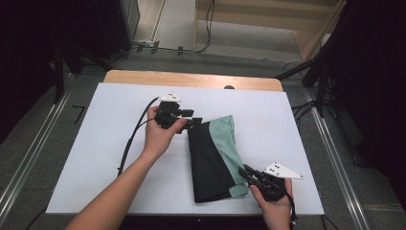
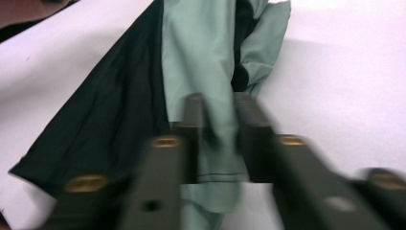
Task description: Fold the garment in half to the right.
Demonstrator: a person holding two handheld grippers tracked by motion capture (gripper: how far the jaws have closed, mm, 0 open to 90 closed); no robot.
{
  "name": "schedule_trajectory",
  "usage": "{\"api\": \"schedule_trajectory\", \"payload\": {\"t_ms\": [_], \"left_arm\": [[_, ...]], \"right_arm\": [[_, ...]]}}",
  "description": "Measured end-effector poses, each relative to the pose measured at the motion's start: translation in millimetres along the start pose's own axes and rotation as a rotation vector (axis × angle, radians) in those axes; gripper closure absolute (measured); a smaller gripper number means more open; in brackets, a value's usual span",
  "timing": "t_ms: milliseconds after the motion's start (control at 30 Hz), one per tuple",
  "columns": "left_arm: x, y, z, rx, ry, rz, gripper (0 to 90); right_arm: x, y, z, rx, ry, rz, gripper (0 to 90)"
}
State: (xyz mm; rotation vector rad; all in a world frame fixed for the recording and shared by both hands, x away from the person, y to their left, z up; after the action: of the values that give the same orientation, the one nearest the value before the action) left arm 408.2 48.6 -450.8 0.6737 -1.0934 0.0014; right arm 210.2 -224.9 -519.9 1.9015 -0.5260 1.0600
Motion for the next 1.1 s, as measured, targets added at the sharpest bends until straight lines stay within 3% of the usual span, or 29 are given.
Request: {"api": "schedule_trajectory", "payload": {"t_ms": [233, 333, 433, 700, 767, 867, 967, 1100], "left_arm": [[-5.7, -0.2, -4.4, 0.003, 0.017, -0.008, 42.0], [-8.9, -0.7, -6.9, 0.005, 0.028, -0.017, 42.0], [-13.1, -3.7, -8.5, 0.009, 0.039, -0.025, 42.0], [-30.9, -20.8, -9.5, 0.003, 0.065, -0.091, 39.9], [-34.2, -25.6, -10.5, 0.032, 0.069, -0.116, 37.8], [-36.5, -30.7, -13.7, 0.04, 0.106, -0.133, 35.7], [-39.3, -36.1, -17.9, 0.041, 0.171, -0.139, 32.2], [-44.4, -43.2, -18.9, 0.036, 0.212, -0.164, 31.9]], "right_arm": [[-8.2, 22.2, -1.9, 0.056, -0.05, -0.021, 86.3], [-21.7, 26.0, 2.7, 0.059, -0.101, -0.08, 86.3], [-30.1, 21.1, 7.8, 0.033, -0.116, -0.129, 86.1], [-34.7, 10.7, 3.9, -0.055, -0.028, -0.167, 85.2], [-35.9, 8.1, 3.6, -0.073, -0.015, -0.18, 85.2], [-36.8, 5.9, 3.9, -0.083, -0.005, -0.184, 85.1], [-37.1, 6.0, 3.0, -0.088, 0.008, -0.186, 85.1], [-37.5, 5.5, 1.6, -0.098, 0.022, -0.184, 85.1]]}}
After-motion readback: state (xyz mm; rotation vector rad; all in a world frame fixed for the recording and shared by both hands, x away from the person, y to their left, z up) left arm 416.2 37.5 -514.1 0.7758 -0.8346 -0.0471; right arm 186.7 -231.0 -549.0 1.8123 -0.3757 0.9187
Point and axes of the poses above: each handheld gripper's, and its own axes: y roughly backward along the jaws, x roughly out of its top, z roughly to its right, the point moved 3 cm from there along -y, roughly forward along the jaws
